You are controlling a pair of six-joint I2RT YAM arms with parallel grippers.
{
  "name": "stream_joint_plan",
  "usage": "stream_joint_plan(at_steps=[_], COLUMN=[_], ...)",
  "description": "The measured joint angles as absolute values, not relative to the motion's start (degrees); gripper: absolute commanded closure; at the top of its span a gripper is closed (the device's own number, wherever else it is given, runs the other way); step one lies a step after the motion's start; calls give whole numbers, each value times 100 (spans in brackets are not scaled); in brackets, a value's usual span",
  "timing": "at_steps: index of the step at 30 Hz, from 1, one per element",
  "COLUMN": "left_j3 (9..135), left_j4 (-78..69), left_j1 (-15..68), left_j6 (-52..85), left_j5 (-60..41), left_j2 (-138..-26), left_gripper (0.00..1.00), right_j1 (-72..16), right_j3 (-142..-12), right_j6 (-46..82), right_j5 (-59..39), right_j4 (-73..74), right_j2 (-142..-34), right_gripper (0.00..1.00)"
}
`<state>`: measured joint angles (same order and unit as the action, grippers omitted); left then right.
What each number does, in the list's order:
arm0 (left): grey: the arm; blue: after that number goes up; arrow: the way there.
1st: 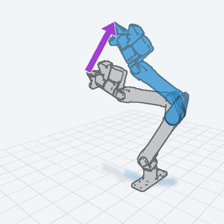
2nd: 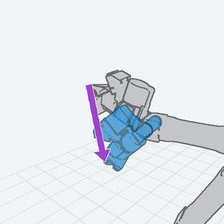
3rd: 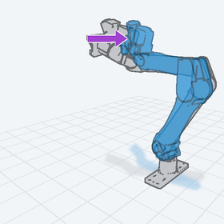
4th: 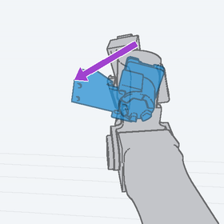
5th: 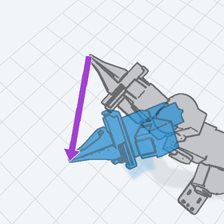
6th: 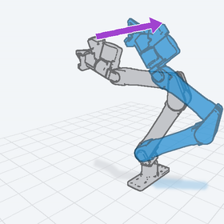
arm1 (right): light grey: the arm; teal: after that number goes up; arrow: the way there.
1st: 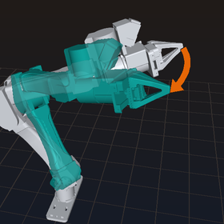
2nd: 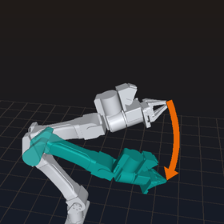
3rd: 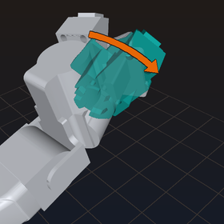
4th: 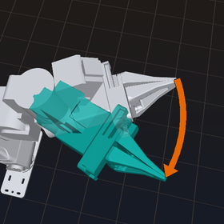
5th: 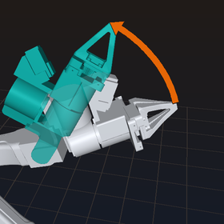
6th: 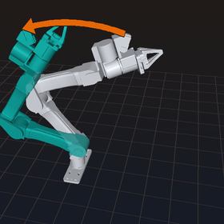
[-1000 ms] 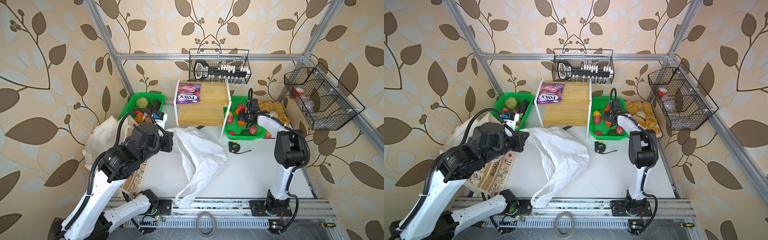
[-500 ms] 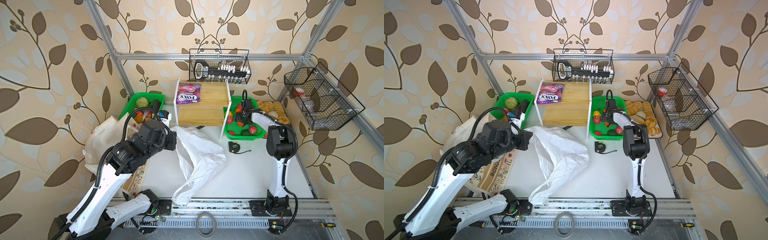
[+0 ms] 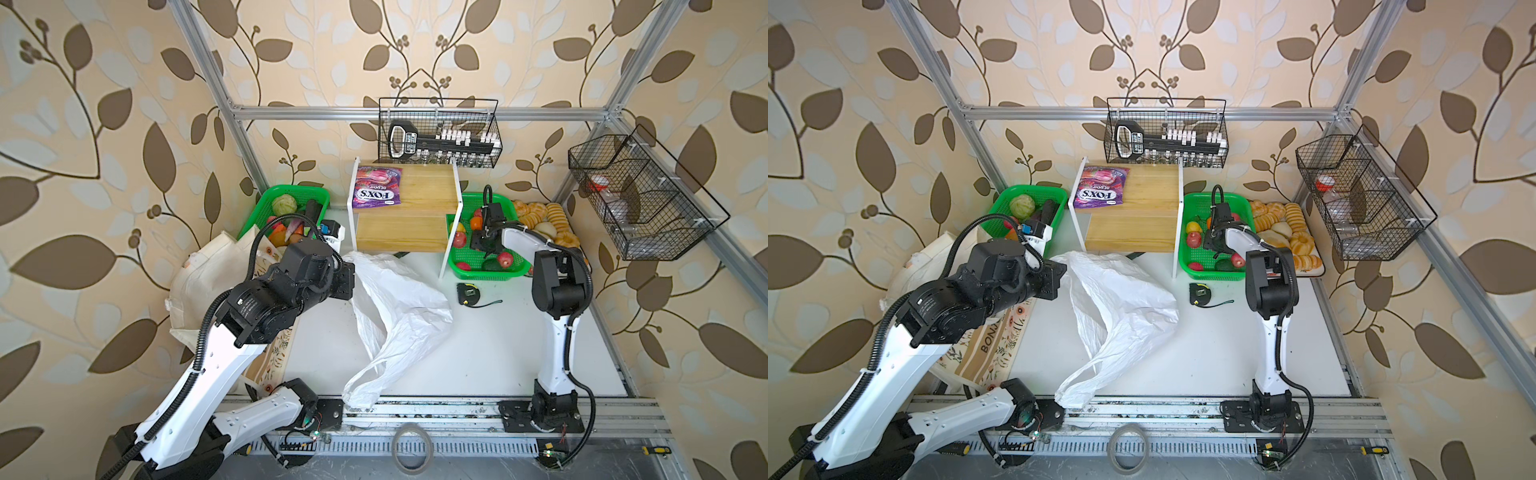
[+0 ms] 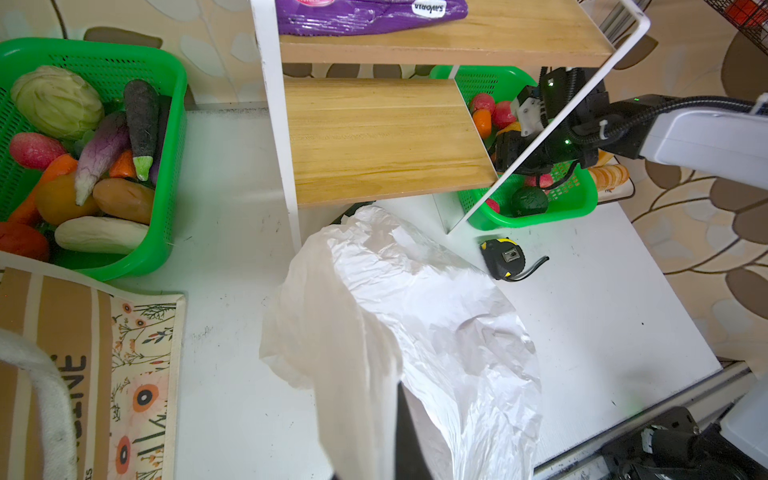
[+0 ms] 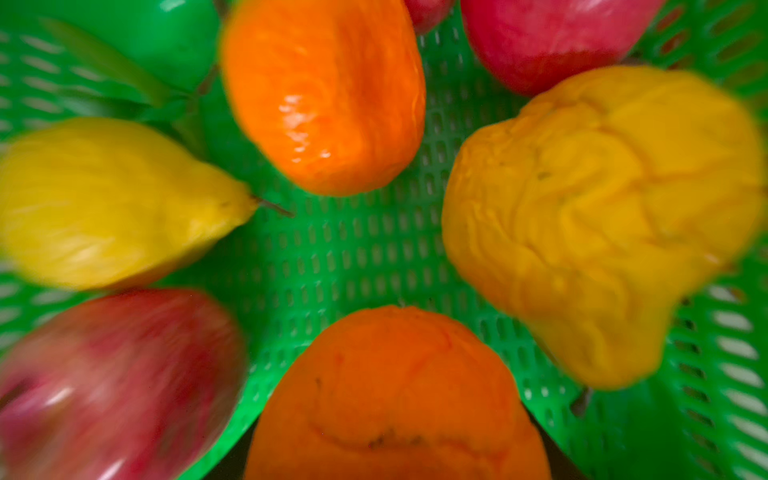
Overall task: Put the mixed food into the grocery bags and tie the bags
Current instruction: 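Grasp the orange fruit in the basket with the right gripper, then carry the orange into the plastic bag and open the right gripper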
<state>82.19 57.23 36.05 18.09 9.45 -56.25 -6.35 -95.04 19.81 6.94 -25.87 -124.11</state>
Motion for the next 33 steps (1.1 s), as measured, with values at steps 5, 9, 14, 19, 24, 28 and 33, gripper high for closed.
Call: stream_joint_plan(at_steps=[5,9,14,19,24,28,33], left_j3=[8219,8219,8219,8217,8213,8213,8213], left_j4=[5721,5723,5723,5723,5723,5721,5721], left_j1=[3605,3605,3605,3605,3605,3605,3605], left_j6=[1837,1900,2049,2147,2167,2169,2228], left_j5=[939,941,941,941,937,886,740], left_j2=[-5570,-5413,-5172,-5096,-5085,-5103,-5111], left_gripper=[100,100,100,100,100,100,100], right_j1=[-622,-615,-952,-2226,-4383,-5607,-6311], right_j3=[-8829,-8187,-7002,-6460,-6257,-6386,-6908], right_j6=[1966,2014,2123,2182,2209,2130,1802], right_j5=[270,-305,-1048,-1719,-2001,-1918,-1496], right_j4=[-2324,-2023,-1850,-1977,-1730,-1619,-1874], right_j2=[-11177,-10022,-8246,-6772,-6136,-6632,-7644], right_gripper=[50,51,56,57,59,59,59])
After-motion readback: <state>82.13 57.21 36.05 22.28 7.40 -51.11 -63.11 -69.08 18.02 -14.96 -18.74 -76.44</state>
